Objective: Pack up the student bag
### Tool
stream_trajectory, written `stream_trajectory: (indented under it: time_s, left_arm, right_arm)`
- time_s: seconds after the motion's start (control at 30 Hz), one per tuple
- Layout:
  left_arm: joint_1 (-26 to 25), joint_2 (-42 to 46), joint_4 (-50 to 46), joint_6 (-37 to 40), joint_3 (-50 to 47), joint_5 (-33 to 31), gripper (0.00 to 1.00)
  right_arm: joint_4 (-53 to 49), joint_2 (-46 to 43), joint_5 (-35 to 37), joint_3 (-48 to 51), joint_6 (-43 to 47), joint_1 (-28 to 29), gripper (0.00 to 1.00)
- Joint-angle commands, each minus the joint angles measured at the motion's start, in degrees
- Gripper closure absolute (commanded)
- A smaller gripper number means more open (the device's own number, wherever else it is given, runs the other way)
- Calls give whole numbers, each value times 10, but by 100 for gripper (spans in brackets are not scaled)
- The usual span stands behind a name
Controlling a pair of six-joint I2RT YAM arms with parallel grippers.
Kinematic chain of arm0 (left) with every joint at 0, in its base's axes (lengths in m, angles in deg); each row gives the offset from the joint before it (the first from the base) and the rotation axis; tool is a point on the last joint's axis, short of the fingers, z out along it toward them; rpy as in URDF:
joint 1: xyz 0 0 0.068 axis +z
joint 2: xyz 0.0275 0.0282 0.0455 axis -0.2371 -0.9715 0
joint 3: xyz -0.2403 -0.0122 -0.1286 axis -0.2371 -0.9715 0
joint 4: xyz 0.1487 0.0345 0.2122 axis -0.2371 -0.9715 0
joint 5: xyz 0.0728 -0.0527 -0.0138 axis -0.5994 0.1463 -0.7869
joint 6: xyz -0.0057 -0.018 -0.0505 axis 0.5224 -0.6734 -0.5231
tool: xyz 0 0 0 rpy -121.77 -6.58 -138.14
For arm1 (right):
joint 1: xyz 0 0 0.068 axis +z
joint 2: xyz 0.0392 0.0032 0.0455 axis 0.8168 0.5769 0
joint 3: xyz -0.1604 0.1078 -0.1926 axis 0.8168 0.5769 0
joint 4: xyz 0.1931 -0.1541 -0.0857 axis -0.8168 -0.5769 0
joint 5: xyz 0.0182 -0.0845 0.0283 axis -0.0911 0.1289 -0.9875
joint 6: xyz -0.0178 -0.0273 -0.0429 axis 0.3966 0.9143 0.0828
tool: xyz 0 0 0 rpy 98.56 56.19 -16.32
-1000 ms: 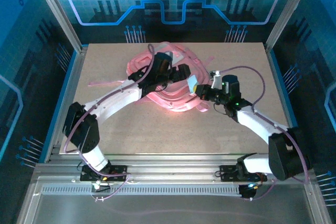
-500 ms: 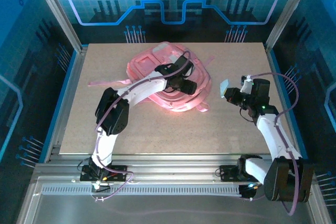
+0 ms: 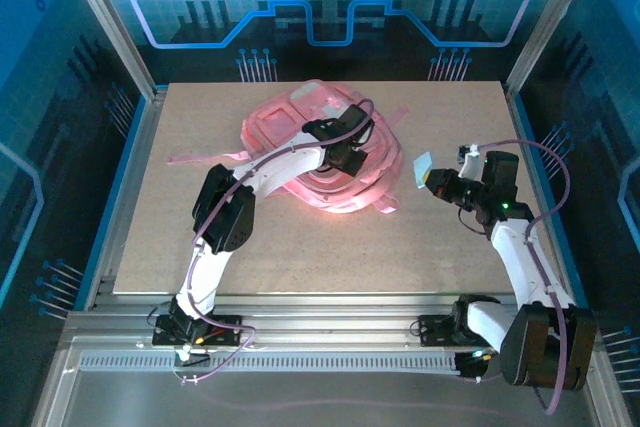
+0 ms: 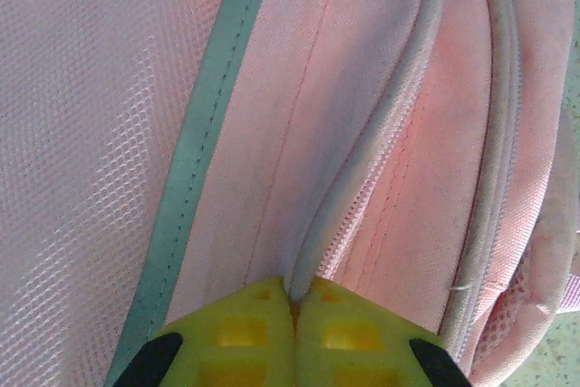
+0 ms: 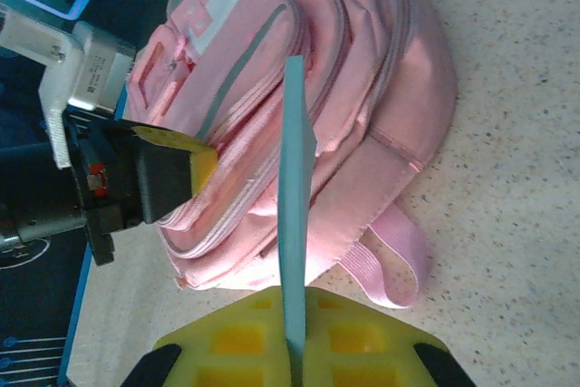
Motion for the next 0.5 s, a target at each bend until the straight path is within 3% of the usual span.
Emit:
stream_trajectory:
  time_s: [0.0,0.23,0.47]
  left_arm:
    - [3,18,-22,4,32,-12,100]
    - [9,63,-28,-14,71,28,100]
    - [30,86,10,-30,70,55,100]
  right_arm:
    - [50,11,-32,1,-30,11,92]
    - [131,66,-3,-15,-84,93,92]
    - [215,180,13,-80,-147,175,91]
